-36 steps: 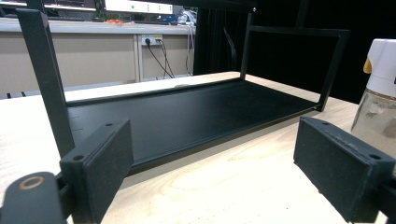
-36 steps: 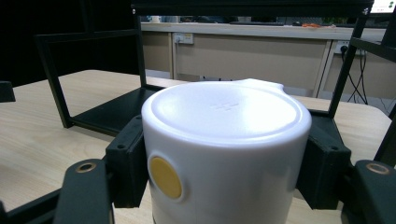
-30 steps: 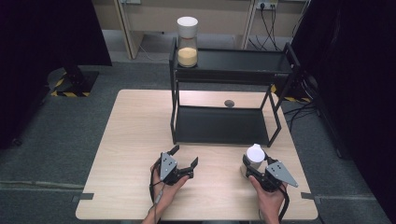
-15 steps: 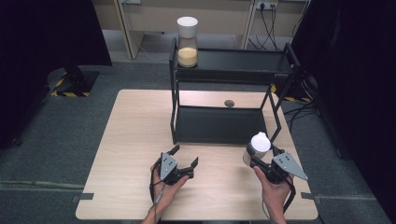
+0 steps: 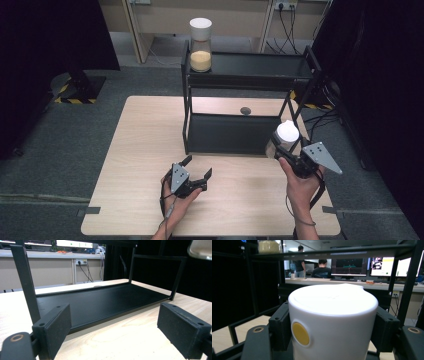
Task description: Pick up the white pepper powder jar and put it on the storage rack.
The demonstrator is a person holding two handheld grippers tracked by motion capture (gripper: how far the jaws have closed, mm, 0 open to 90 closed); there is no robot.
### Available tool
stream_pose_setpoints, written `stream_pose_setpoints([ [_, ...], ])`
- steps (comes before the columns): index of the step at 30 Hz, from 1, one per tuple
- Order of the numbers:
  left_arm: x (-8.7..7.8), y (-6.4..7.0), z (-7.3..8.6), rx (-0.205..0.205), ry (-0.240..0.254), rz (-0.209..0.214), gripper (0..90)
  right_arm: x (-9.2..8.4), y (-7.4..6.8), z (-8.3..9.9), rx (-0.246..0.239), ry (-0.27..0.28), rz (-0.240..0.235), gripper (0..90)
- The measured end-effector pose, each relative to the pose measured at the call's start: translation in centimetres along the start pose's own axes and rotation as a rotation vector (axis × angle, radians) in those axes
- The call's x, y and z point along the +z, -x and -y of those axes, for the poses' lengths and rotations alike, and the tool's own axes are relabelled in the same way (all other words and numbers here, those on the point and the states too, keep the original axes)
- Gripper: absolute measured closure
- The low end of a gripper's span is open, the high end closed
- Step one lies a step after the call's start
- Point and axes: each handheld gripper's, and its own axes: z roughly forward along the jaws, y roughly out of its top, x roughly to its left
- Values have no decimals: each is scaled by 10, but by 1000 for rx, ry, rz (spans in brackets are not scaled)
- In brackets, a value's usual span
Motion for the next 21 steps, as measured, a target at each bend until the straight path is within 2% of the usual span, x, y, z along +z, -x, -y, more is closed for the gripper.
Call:
stream_pose_setpoints([
  [21,0,1,0,7,0,-1,116,27,7,-60,-21,69,24,311],
])
